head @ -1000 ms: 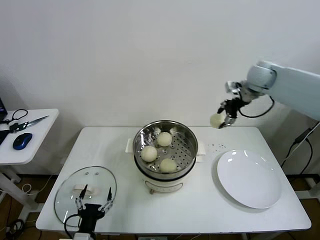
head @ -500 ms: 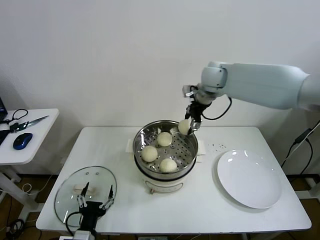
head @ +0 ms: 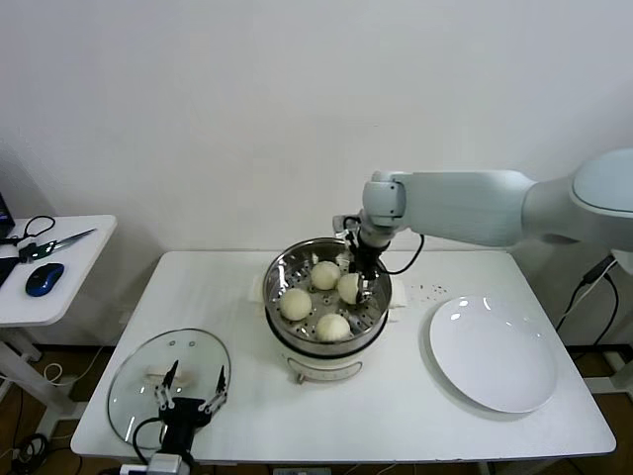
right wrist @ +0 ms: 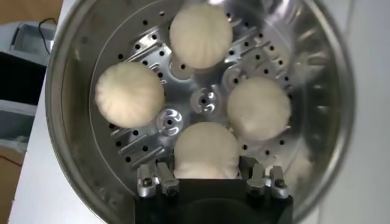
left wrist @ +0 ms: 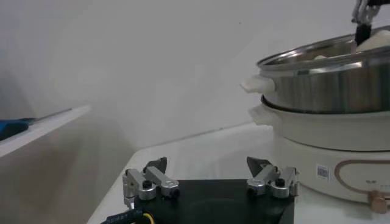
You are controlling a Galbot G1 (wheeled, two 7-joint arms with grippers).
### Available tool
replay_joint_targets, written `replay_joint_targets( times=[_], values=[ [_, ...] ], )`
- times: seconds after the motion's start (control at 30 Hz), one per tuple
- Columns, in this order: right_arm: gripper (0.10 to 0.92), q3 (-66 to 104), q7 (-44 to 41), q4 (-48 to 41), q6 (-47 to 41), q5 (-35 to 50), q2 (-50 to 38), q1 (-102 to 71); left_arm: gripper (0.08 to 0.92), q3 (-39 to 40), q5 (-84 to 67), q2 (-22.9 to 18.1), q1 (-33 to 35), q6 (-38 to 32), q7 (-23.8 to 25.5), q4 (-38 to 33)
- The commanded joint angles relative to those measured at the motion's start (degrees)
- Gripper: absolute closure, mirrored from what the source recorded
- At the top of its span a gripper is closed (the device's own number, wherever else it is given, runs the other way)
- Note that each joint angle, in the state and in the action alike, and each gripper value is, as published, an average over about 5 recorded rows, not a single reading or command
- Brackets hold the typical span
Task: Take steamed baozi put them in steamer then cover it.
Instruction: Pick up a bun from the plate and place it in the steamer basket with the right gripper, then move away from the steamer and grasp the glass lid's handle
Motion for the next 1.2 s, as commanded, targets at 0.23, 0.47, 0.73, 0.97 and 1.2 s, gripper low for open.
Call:
replay_joint_targets(
  times=[0.23, 0.47, 0.73, 0.97, 1.2],
  values=[
    [0.288, 0.7, 1.0, -0.3, -0.7, -1.3, 0.1, -2.0, 0.177, 0.0, 0.0, 0.2, 0.1, 0.0, 0.0, -0.1],
    [0.204, 2.4, -0.5, 1.8, 0.0, -1.8, -2.8, 0.4, 0.177, -0.1, 0.3, 0.2, 0.3, 0.0, 0.0, -0.4],
    [0.203, 9.9, 1.5, 4.4, 5.0, -2.8, -12.2, 2.1, 0.177, -0.3, 1.2, 0.2, 0.4, 0.2, 0.0, -0.9],
    [0.203, 16.9, 11.6, 10.2, 18.0, -1.2, -26.1, 1.1, 0.177, -1.4, 2.4, -0.4, 0.5, 0.2, 0.0, -1.1],
    [0.203, 33.6, 24.6, 19.0, 25.2, -3.2, -41.3, -15.1, 0.177, -2.1, 3.6, -1.5, -0.4, 0.3, 0.0, -1.7]
  ],
)
